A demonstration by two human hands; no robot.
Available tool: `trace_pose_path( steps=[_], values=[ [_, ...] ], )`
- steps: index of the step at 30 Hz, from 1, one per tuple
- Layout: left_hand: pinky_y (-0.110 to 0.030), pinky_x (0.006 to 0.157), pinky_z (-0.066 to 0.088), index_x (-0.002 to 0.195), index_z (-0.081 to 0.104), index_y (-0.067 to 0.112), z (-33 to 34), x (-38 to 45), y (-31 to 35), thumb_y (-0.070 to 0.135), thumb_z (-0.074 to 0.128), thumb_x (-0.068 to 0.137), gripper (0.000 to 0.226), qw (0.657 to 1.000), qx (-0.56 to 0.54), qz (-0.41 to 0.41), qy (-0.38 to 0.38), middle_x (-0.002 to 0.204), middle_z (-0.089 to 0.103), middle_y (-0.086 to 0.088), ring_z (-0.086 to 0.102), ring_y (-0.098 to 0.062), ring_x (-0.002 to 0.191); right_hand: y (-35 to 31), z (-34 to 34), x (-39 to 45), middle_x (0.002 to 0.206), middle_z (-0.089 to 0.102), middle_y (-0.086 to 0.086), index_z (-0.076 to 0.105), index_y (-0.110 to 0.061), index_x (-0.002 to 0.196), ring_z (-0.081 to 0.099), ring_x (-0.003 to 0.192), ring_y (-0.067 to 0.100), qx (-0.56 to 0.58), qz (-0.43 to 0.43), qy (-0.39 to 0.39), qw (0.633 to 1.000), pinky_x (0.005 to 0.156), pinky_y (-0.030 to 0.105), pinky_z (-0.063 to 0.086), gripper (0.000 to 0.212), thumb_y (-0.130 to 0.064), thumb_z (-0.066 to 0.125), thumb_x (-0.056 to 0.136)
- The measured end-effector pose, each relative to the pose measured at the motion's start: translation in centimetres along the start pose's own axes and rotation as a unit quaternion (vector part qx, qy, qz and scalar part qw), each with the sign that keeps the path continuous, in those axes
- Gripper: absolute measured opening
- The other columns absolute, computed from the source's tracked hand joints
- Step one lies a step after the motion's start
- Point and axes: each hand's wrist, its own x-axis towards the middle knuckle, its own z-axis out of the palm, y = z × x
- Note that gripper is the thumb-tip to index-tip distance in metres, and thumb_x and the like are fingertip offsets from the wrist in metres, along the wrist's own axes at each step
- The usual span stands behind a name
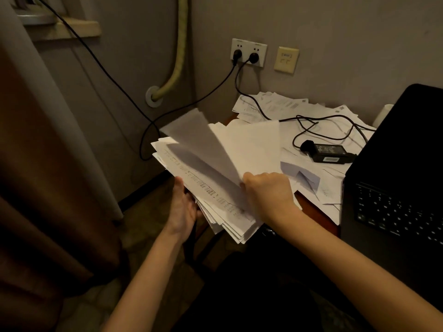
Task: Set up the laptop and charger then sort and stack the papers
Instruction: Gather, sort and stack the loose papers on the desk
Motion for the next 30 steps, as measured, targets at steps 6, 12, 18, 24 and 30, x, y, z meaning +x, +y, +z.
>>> trace_pose_path(
  steps=[6, 12, 18, 24, 30],
  values=[
    [-0.043, 0.08, 0.056, 0.146, 0.027, 0.036, 0.0, 0.2, 0.0, 0.08, 0.066, 0.054, 0.109, 1.0, 0.017, 0.003, 0.025, 0.137, 0.052, 0.003, 0.053, -0.021, 0.123, -5.5, -4.7, -0.7, 0.041, 0.052, 0.007, 0.055, -0.007, 0.045, 0.041, 0.03, 0.02, 0.044, -0.005, 0.014, 0.999, 0.055, 0.01, -0.001, 0.042, 0.004, 0.087, 0.019],
    [-0.049, 0.099, 0.045, 0.114, 0.058, 0.032, 0.9, -0.4, 0.5, 0.067, 0.044, 0.076, 0.053, 0.998, 0.009, -0.006, 0.063, 0.12, 0.063, -0.005, 0.058, -0.022, 0.11, -5.8, -4.2, 1.8, 0.084, 0.059, 0.007, 0.065, -0.009, 0.104, 0.056, 0.074, 0.025, 0.069, -0.049, -0.153, 0.985, 0.057, 0.028, 0.035, 0.043, -0.048, 0.051, 0.092],
    [-0.039, 0.087, 0.045, 0.116, 0.059, 0.024, 1.5, 0.2, 0.4, 0.045, 0.031, 0.099, 0.039, 0.993, -0.036, 0.011, 0.112, 0.107, 0.063, -0.002, 0.057, -0.019, 0.1, -1.1, -4.2, 1.8, 0.084, 0.063, 0.002, 0.068, -0.02, 0.111, 0.057, 0.075, 0.022, 0.147, 0.024, -0.097, 0.984, 0.064, 0.03, 0.04, 0.051, -0.055, 0.034, 0.095],
    [-0.026, 0.063, 0.043, 0.085, 0.055, 0.019, 1.9, 0.3, 0.5, 0.025, 0.027, 0.1, 0.033, 0.976, -0.105, 0.02, 0.191, 0.078, 0.059, 0.0, 0.055, -0.015, 0.075, 2.7, -3.4, 1.3, 0.078, 0.072, 0.005, 0.071, -0.011, 0.1, 0.067, 0.061, 0.024, 0.159, -0.164, 0.225, 0.947, 0.047, 0.025, 0.049, 0.025, -0.018, 0.049, 0.092],
    [-0.03, 0.087, 0.044, 0.117, 0.055, 0.014, 1.8, -0.6, 0.2, 0.033, 0.019, 0.105, 0.042, 0.971, -0.101, 0.023, 0.214, 0.105, 0.061, 0.0, 0.054, -0.024, 0.104, 4.8, 2.3, 0.7, 0.11, 0.07, 0.004, 0.073, -0.021, 0.105, 0.066, 0.104, 0.025, 0.18, -0.219, 0.021, 0.959, 0.076, 0.043, 0.058, 0.04, 0.006, 0.063, 0.078]
  ],
)
